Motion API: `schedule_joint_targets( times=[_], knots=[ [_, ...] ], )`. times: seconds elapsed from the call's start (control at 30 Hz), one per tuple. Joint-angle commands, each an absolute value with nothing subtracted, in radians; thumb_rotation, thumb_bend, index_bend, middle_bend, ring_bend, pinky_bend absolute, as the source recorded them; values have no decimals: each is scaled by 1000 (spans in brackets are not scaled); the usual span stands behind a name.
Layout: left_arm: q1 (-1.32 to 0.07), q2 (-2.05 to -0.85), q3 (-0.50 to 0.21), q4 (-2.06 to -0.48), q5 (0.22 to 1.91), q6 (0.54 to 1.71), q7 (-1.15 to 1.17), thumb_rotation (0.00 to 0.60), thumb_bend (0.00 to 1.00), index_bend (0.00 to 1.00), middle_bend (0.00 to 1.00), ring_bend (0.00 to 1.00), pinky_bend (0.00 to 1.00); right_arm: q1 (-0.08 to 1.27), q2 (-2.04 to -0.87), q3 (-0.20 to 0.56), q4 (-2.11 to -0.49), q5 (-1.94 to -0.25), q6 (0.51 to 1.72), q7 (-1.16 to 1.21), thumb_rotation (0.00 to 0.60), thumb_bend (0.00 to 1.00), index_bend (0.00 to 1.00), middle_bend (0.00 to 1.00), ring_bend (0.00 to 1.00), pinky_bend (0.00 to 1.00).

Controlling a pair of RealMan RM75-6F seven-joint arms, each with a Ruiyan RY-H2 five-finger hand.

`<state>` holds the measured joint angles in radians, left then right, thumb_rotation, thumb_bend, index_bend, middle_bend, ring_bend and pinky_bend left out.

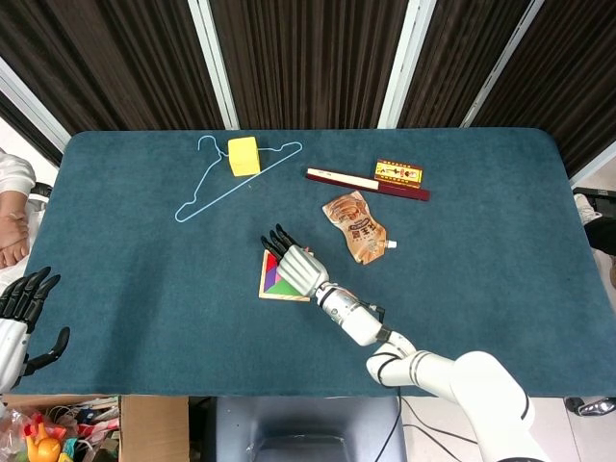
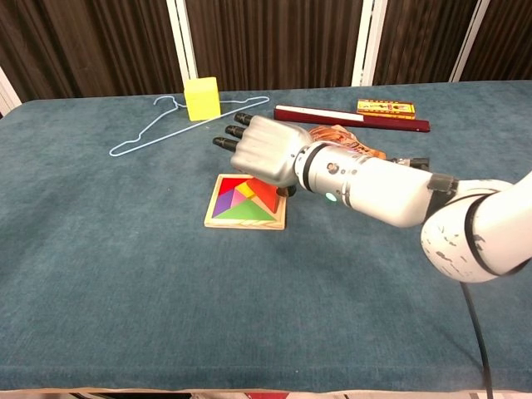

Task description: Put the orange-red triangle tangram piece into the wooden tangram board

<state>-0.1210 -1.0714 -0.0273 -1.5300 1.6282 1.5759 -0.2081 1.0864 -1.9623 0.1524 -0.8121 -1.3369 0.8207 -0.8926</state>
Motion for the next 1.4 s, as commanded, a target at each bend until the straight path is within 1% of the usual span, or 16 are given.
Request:
schedule_joint_targets(
  times=[0.03,0.3,0.5,0.63,0.93,1.1,1.3,1.4],
  knots=[
    [-121,-1071,-28,-1530,1628,1575,-208,600,458,0,0,0,91,1085,-1960,152,-817,-1336,821,-896,600,466,558,33,0,0],
    [-124,-1069,-27,-1531,1632,1574,-211,600,458,0,0,0,91,1075,-1943,145,-859,-1331,823,-931,600,466,557,33,0,0],
    [-122,-1069,-24,-1530,1636,1576,-210,600,457,0,0,0,92,1071,-1937,141,-884,-1325,819,-954,600,467,537,32,0,0],
    [-122,-1067,-25,-1531,1636,1579,-214,600,457,0,0,0,91,1066,-1933,137,-898,-1320,818,-974,600,466,502,33,0,0],
    [-125,-1067,-26,-1529,1635,1575,-217,600,456,0,0,0,91,1062,-1922,137,-928,-1313,822,-987,600,466,491,33,0,0],
    [-123,-1067,-24,-1529,1637,1577,-219,600,457,0,0,0,91,1056,-1904,154,-946,-1312,845,-962,600,466,474,34,0,0],
    [-125,-1067,-23,-1531,1640,1575,-216,600,458,0,0,0,91,1053,-1881,178,-941,-1278,841,-960,600,467,458,34,0,0],
    [-125,-1067,-21,-1530,1638,1572,-216,600,460,0,0,0,91,1055,-1876,185,-939,-1260,830,-961,600,545,462,33,0,0]
  ],
)
